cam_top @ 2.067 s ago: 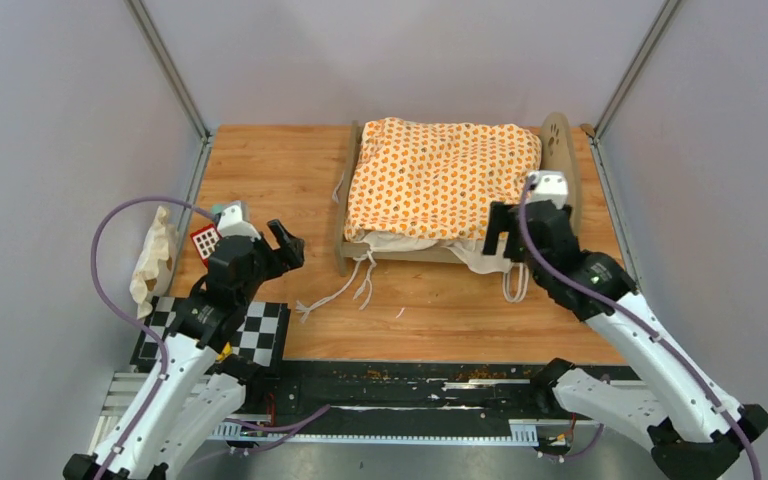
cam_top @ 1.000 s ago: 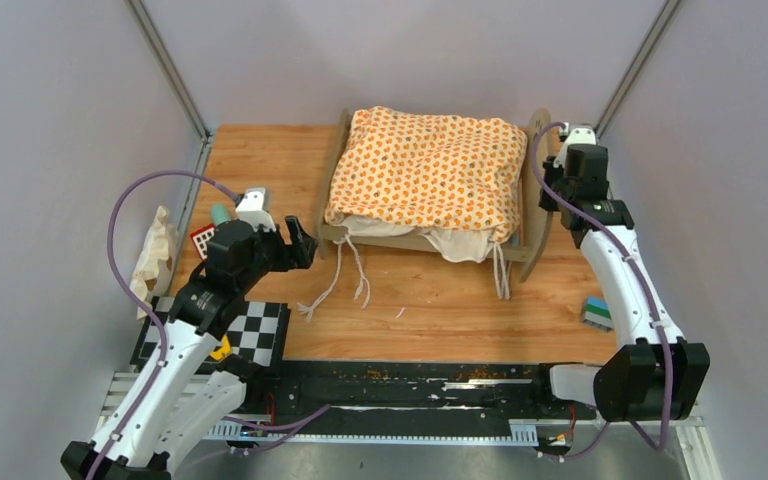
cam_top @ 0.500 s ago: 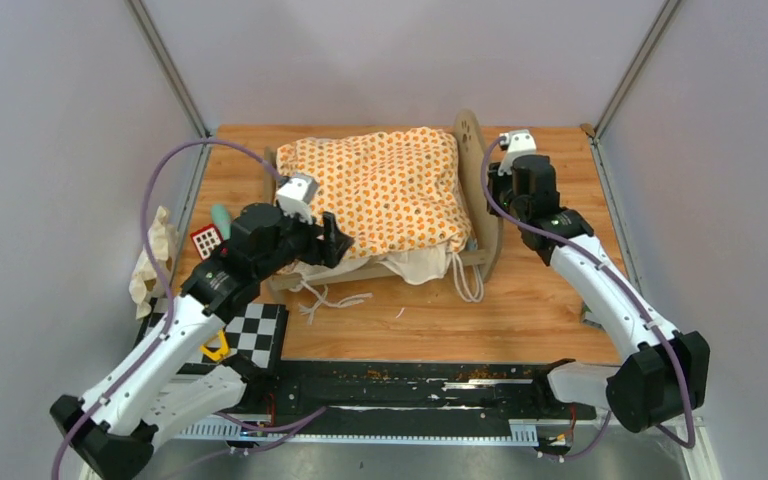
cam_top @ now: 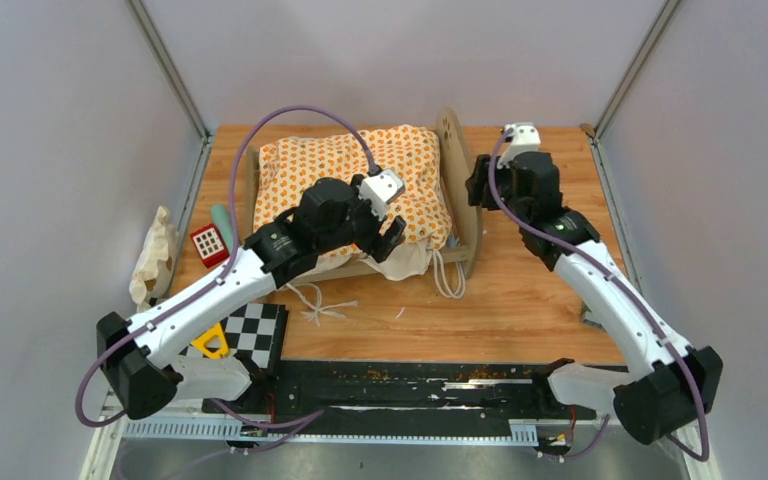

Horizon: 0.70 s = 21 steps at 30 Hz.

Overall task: Set up the pet bed
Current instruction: Adjust the bed frame at the center of the board.

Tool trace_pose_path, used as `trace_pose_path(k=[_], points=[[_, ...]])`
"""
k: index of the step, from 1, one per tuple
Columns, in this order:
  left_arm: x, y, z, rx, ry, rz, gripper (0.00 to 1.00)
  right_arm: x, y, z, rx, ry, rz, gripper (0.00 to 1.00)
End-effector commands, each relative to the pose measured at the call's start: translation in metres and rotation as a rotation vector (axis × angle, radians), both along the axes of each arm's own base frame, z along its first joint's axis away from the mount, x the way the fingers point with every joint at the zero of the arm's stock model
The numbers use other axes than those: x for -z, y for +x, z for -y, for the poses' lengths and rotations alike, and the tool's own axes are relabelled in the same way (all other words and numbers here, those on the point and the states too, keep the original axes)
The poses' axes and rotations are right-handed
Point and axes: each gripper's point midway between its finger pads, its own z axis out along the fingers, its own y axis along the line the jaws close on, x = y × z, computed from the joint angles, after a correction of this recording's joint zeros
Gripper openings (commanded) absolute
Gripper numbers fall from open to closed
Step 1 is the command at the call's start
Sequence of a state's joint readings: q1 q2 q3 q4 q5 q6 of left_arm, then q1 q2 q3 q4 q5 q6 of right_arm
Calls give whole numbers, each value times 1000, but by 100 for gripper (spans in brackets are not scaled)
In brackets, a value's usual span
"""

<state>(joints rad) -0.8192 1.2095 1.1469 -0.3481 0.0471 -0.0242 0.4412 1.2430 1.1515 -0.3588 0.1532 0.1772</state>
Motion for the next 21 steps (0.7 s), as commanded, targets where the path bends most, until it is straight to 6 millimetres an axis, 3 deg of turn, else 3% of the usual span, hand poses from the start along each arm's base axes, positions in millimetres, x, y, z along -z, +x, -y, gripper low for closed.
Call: trace_pose_path(k=[1, 8, 12, 14, 17, 18, 21], points=[[-32, 18, 13, 96, 84, 208, 86, -39, -9, 14, -30, 129, 88, 56], [-39, 7, -10, 37, 33, 252, 99, -17, 20, -18, -191, 88, -30, 66], [-42, 5, -38, -81, 2, 282, 100, -4, 45, -30, -202, 82, -79, 65], [-44, 5, -51, -140, -18, 300, 100, 4, 58, -20, -126, 37, -94, 53], [-45, 4, -59, -166, -19, 319, 100, 17, 72, 13, 78, -50, -126, 9], [-44, 4, -59, -161, -15, 318, 100, 18, 71, 21, 121, -60, -137, 1], [-47, 2, -50, -113, -13, 318, 100, 15, 64, 35, 201, -60, -121, 0]])
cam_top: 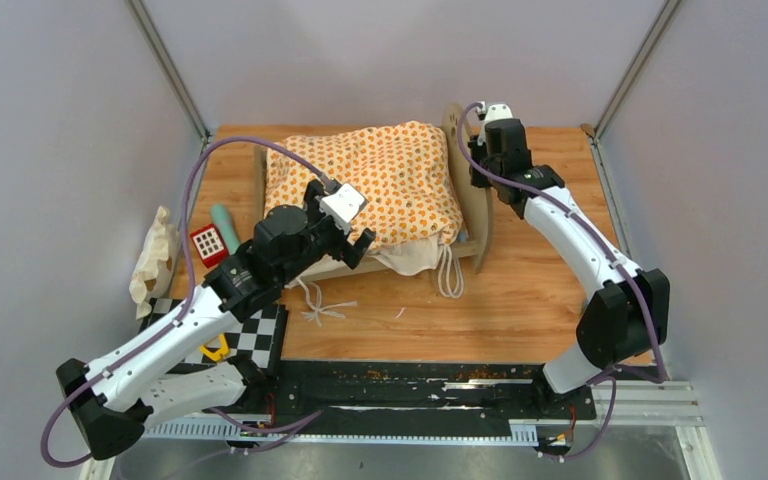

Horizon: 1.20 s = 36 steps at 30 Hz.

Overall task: Set up the pet bed
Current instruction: Adjust the bed frame at the center of the board.

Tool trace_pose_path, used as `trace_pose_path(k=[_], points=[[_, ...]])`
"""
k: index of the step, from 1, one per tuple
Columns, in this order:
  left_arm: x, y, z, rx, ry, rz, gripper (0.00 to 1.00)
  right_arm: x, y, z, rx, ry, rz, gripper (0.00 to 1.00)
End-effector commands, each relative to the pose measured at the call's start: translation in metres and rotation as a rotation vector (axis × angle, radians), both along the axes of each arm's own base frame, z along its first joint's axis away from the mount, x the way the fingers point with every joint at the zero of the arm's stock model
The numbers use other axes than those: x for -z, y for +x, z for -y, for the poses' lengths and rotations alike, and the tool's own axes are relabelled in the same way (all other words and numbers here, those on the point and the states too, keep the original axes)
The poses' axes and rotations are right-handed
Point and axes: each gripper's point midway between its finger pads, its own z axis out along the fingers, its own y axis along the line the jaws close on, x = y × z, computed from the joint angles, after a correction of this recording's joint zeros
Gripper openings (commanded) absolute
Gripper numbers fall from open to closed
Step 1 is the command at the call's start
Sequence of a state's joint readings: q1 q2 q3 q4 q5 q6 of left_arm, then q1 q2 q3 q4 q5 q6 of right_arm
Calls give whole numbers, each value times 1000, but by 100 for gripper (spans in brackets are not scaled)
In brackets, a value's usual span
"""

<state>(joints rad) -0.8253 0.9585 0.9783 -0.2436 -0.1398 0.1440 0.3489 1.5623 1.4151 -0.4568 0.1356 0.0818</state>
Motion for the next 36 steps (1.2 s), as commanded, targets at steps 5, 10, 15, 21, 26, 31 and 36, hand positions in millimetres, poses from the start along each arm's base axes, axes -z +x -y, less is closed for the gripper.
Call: trace_pose_path(k=[5, 10, 15, 21, 26, 31, 36], points=[[-23, 6, 35, 132, -25, 78, 99, -29, -16, 33, 235, 78, 55, 0], [-22, 13, 63, 222, 7, 81, 96, -26, -28, 45, 340, 126, 44, 0], [-20, 18, 88, 331, 52, 126, 96, -33, -33, 38, 302, 178, 74, 20], [-16, 6, 117, 588, 181, 259, 99, -86, -61, 29, 119, 202, 183, 60], [-2, -8, 141, 818, 339, 442, 97, -137, -115, 34, -50, 185, 336, 68], [31, -2, 166, 950, 481, 481, 93, -148, -166, 42, -125, 171, 393, 70], [59, -1, 188, 1047, 596, 469, 85, -146, -199, 55, -122, 154, 403, 71]])
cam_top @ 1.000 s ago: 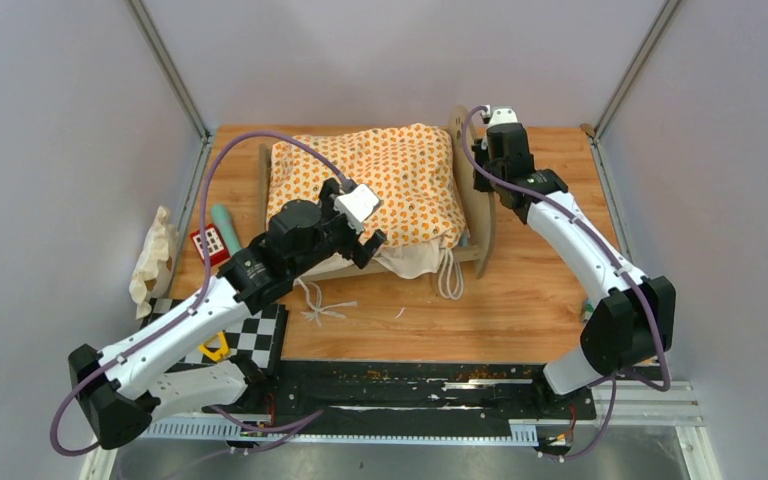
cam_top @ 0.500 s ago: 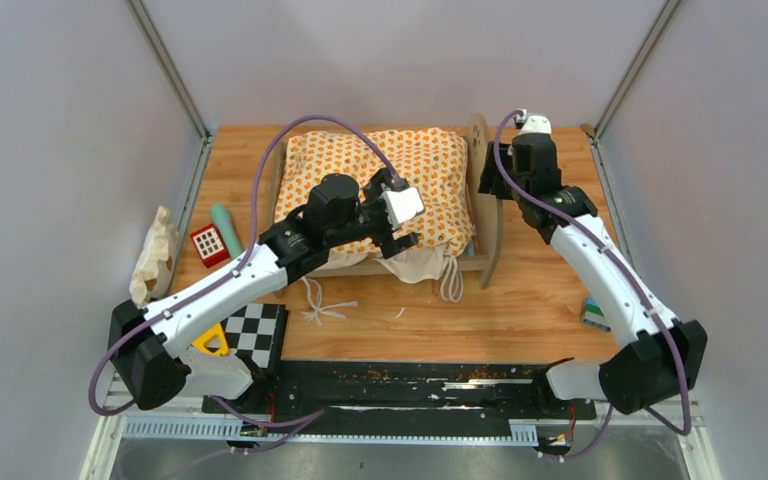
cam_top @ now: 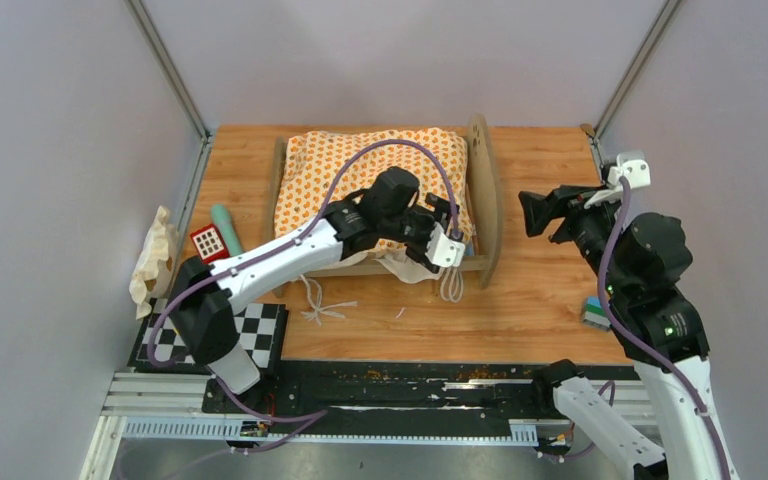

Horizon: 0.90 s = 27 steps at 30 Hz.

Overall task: Set up the pet bed
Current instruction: Adjust the bed frame at the center of the board, then cross the ropes on the bed frame.

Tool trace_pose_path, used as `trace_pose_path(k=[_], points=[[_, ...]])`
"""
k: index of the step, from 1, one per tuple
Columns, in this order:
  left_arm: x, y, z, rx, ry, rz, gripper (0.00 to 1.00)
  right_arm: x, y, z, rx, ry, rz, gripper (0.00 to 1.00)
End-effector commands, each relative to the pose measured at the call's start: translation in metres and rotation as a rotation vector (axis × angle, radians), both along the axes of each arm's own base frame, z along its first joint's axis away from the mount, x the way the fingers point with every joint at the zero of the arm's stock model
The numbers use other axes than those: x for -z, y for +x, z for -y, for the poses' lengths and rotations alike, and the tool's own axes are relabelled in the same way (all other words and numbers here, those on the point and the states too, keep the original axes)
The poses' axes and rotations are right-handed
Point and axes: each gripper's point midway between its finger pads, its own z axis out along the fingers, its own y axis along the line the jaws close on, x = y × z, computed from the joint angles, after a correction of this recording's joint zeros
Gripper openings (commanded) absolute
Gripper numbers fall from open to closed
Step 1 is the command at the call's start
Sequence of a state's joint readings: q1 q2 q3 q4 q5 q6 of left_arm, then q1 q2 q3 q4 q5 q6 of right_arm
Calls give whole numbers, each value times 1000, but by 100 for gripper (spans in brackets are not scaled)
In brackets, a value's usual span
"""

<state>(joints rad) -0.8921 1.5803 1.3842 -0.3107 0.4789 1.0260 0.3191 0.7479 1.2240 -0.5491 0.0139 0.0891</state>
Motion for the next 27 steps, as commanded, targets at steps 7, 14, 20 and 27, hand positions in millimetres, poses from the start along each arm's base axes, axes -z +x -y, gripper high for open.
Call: trace_pose_path(k=[7, 14, 20, 27], points=[[58, -12, 30, 183, 294, 74, 78, 37, -42, 22, 28, -82, -92, 72], [78, 8, 23, 114, 395, 126, 69, 38, -59, 31, 49, -85, -91, 72], [73, 20, 24, 75, 399, 156, 72, 45, -62, 30, 38, -86, -115, 72], [72, 28, 20, 65, 413, 147, 74, 51, -64, 29, 30, -86, -128, 72]])
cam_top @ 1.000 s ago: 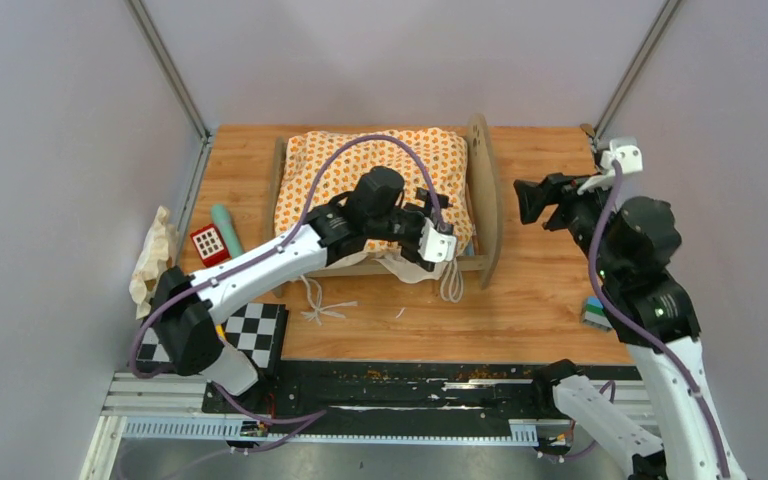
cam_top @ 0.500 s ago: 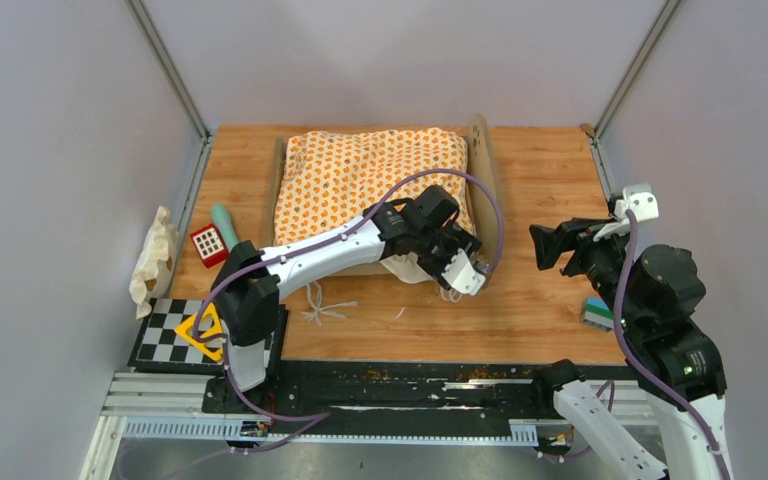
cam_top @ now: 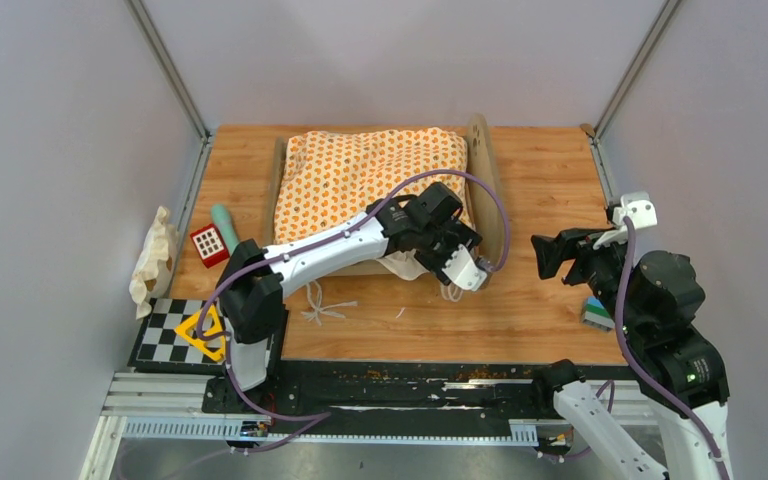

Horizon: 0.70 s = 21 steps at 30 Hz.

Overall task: Set up the pet bed
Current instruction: Cross the ropes on the bed frame.

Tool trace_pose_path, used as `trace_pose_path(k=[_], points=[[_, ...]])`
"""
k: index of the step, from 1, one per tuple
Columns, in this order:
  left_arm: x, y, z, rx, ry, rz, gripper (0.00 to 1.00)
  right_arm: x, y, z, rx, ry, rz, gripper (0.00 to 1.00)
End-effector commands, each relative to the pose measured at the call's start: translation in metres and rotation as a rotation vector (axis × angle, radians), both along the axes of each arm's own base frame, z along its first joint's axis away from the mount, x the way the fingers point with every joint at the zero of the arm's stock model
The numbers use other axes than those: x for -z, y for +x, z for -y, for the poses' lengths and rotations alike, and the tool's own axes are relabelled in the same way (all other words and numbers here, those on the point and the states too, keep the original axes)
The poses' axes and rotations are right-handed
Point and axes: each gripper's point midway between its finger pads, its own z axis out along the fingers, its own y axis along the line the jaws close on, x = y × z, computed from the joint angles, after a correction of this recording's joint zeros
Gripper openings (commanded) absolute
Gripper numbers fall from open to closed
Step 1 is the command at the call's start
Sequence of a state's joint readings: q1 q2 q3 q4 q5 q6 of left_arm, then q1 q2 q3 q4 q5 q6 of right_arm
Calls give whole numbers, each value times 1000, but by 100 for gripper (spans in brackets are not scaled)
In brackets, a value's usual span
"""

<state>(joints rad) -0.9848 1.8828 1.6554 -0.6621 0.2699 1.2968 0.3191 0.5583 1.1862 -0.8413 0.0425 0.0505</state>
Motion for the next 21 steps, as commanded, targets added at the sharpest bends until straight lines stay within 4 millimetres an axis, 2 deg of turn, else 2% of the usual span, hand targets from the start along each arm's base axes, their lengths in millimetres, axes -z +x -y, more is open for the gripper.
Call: trace_pose_path(k=[1, 11, 15, 21], points=[[-14, 21, -3, -21, -8, 54, 74, 4, -2, 2, 5, -4, -8, 72], [-13, 33, -7, -45, -11, 71, 72, 7, -2, -2, -12, 1, -22, 72], [-14, 37, -2, -66, -29, 71, 56, 11, -2, -3, -16, 5, -31, 72], [-17, 41, 2, -106, -56, 52, 38, 17, -4, -3, -13, 14, -43, 72]])
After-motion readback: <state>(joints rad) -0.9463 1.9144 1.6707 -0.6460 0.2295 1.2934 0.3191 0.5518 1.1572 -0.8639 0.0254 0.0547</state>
